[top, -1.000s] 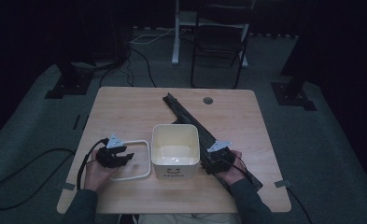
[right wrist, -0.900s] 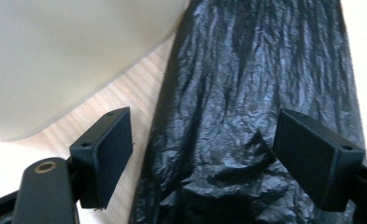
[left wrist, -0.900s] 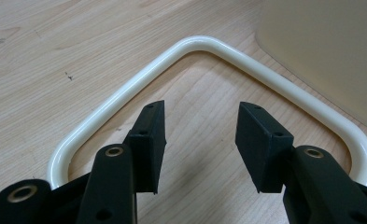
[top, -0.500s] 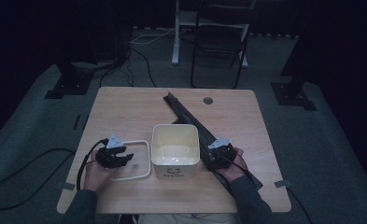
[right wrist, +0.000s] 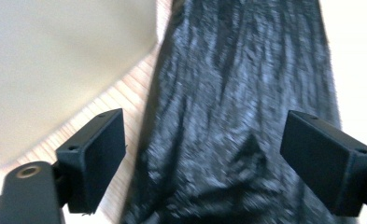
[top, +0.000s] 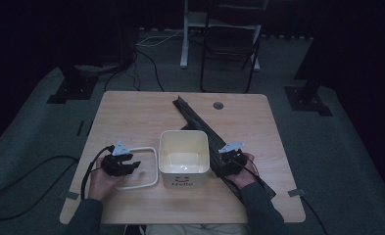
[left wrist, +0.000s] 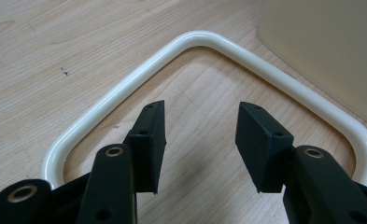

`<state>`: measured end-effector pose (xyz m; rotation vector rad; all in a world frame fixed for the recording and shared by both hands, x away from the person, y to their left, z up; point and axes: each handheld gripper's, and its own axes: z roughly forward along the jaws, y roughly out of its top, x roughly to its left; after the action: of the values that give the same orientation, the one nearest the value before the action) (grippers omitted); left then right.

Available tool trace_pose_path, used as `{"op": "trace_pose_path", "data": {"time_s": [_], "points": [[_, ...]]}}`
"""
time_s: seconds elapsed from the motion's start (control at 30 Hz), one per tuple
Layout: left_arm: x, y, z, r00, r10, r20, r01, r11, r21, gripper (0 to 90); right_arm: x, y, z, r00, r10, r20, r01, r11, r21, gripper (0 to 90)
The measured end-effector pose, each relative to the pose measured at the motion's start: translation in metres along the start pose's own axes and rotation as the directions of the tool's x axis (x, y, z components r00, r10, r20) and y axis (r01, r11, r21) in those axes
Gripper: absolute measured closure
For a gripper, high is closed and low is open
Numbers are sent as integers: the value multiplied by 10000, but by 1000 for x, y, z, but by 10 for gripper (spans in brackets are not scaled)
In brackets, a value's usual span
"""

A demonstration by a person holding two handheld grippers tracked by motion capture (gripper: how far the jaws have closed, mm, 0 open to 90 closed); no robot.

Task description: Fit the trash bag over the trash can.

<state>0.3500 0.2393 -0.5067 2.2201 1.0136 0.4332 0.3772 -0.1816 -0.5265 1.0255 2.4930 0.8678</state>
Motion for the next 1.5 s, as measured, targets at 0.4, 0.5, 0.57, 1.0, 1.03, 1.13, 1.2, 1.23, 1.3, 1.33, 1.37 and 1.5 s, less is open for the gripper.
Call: {"op": "trace_pose_path", "data": {"time_s": [0.4, 0.5, 0.57, 1.0, 1.03, 1.13, 1.2, 1.23, 1.3, 1.33, 1.37, 1.5], "points": [[2, -1, 1, 10000, -71, 12, 71, 10000, -12, 530, -4, 21, 25, 9998, 170, 33, -171, 9997, 176, 129], [1, -1, 1, 10000, -73, 23, 73, 10000, -24, 530, -11, 25, 29, 9995, 328, -11, -328, 9991, 278, 140], [2, -1, 1, 10000, -63, 25, 63, 10000, -9, 530, -16, 26, 32, 9991, 419, -36, -417, 9980, 466, 168], [1, -1, 3, 10000, -45, 34, 45, 10000, 16, 530, -33, 27, 24, 9972, 563, -493, -534, 9968, 595, 724], [1, -1, 3, 10000, -50, 32, 50, 10000, 14, 530, -33, 27, 24, 9972, 550, -503, -520, 9969, 595, 773], [2, -1, 3, 10000, -53, 25, 53, 10000, 22, 530, -35, 28, 24, 9968, 553, -574, -519, 9969, 592, 874], [2, -1, 2, 10000, -54, 27, 54, 10000, 10, 530, -36, 28, 23, 9962, 578, -649, -543, 9970, 552, 887], [2, -1, 2, 10000, -64, 29, 64, 10000, -1, 530, -37, 28, 22, 9959, 565, -700, -533, 9975, 467, 888], [3, -1, 2, 10000, -95, 27, 95, 10000, -27, 530, -39, 30, 16, 9944, 601, -865, -586, 9981, 190, 888], [3, -1, 2, 10000, -89, 26, 89, 10000, -25, 530, -40, 32, 13, 9939, 581, -942, -578, 9983, 56, 888], [2, -1, 2, 10000, -65, 23, 65, 10000, -6, 531, -40, 33, 9, 9941, 482, -973, -492, 9988, -82, 888], [2, -1, 2, 10000, -50, 19, 51, 10000, -36, 531, -41, 42, -3, 9944, 172, -1040, -219, 9988, -441, 887]]}}
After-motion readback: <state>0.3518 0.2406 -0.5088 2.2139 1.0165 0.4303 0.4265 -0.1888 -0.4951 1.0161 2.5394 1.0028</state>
